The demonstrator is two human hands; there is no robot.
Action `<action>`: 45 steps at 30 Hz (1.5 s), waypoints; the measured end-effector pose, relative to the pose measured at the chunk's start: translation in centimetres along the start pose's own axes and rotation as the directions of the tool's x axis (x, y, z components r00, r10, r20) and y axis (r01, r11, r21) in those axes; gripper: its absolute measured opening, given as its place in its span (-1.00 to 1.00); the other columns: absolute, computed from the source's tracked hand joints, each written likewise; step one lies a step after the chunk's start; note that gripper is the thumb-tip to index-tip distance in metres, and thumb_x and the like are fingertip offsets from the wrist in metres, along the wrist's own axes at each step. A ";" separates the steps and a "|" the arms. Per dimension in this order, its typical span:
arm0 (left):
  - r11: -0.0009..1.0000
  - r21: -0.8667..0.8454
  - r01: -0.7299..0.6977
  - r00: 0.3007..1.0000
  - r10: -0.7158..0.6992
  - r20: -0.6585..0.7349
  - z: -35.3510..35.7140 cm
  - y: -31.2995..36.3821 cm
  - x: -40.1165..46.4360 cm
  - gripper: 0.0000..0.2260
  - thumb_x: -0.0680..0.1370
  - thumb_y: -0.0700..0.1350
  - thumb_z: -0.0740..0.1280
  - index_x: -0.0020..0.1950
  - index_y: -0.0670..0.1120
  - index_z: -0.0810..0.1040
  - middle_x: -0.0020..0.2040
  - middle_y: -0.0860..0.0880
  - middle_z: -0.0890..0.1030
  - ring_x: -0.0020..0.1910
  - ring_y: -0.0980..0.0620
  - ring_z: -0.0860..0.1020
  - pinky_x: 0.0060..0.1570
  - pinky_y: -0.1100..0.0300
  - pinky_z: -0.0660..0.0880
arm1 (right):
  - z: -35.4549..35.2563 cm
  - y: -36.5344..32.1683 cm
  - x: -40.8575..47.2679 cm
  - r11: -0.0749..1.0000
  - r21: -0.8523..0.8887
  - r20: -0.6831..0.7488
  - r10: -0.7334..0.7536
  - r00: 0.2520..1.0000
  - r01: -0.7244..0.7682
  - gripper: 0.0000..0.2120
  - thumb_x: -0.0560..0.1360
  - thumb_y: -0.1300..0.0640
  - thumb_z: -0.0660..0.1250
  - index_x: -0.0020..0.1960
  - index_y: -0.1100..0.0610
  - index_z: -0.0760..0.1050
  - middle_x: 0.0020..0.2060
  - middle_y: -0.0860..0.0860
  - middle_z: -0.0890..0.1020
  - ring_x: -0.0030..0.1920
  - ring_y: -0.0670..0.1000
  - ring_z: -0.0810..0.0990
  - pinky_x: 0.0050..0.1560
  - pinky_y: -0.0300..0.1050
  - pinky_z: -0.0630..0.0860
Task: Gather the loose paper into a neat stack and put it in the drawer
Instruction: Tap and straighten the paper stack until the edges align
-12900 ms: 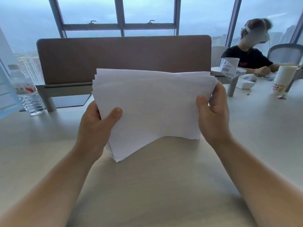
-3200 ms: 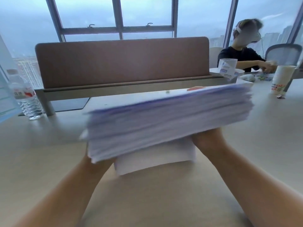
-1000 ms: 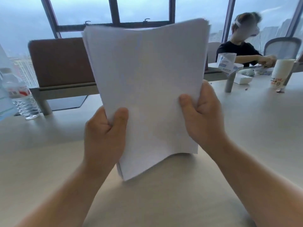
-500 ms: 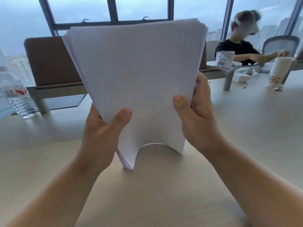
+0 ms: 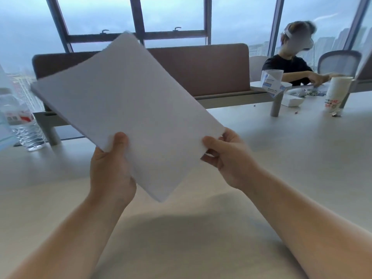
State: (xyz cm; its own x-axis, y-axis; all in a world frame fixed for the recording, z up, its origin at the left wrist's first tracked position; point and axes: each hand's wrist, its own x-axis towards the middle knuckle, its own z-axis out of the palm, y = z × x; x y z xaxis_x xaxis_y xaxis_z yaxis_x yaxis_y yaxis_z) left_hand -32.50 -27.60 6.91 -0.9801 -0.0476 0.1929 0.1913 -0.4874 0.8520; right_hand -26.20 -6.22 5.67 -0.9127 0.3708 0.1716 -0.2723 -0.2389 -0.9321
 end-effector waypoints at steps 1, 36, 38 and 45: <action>0.997 -0.052 0.059 0.998 -0.058 0.022 0.3 -0.1 -0.2 -0.85 0.70 -0.13 0.29 0.17 0.07 0.63 0.07 0.18 0.75 0.03 0.17 0.72 0.04 0.12 0.63 | 0.4 0.3 -0.2 0.994 0.093 0.059 0.056 0.997 -0.061 -0.70 0.59 0.34 0.33 0.32 0.26 0.46 -0.06 0.08 0.70 -0.22 -0.01 0.71 -0.08 0.05 0.68; 0.953 0.291 -0.082 0.979 0.022 0.201 -3.2 -0.5 2.7 -0.85 0.49 -0.02 0.50 0.05 0.14 0.69 0.03 0.08 0.76 0.04 -0.06 0.71 0.08 -0.05 0.61 | -3.4 -0.2 1.3 0.938 -0.203 -0.129 -0.309 0.942 0.280 -0.74 0.48 0.15 0.44 0.16 0.03 0.54 0.04 0.05 0.70 -0.01 0.01 0.67 0.01 0.06 0.61; 0.934 0.337 -0.116 0.987 0.070 0.146 -3.0 -0.8 2.5 -0.93 0.56 -0.04 0.50 0.00 0.14 0.69 -0.03 0.14 0.76 0.03 -0.03 0.72 0.08 -0.03 0.62 | -3.1 0.0 1.1 0.922 -0.260 -0.121 -0.326 0.938 0.287 -0.75 0.45 0.08 0.44 0.12 -0.03 0.58 0.04 0.05 0.72 0.01 0.04 0.69 0.06 0.16 0.66; 0.966 0.203 -0.158 0.959 0.101 0.264 -1.7 0.6 1.3 -0.82 0.38 0.06 0.57 -0.03 0.19 0.74 0.01 0.05 0.77 -0.04 0.00 0.73 0.08 -0.07 0.64 | -2.4 -1.8 0.5 0.895 -0.169 -0.139 -0.437 0.889 0.413 -0.82 0.57 0.18 0.35 0.11 -0.05 0.56 0.01 0.03 0.69 -0.02 0.05 0.67 0.05 0.14 0.65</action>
State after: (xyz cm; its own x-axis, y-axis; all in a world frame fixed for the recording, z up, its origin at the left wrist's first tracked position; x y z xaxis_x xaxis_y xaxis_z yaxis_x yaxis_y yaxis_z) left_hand -33.76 -29.49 6.87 -0.9067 0.1347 0.3996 0.3503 -0.2869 0.8916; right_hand -25.45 -3.45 6.67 -0.6502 0.5585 0.5152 -0.5694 0.0907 -0.8170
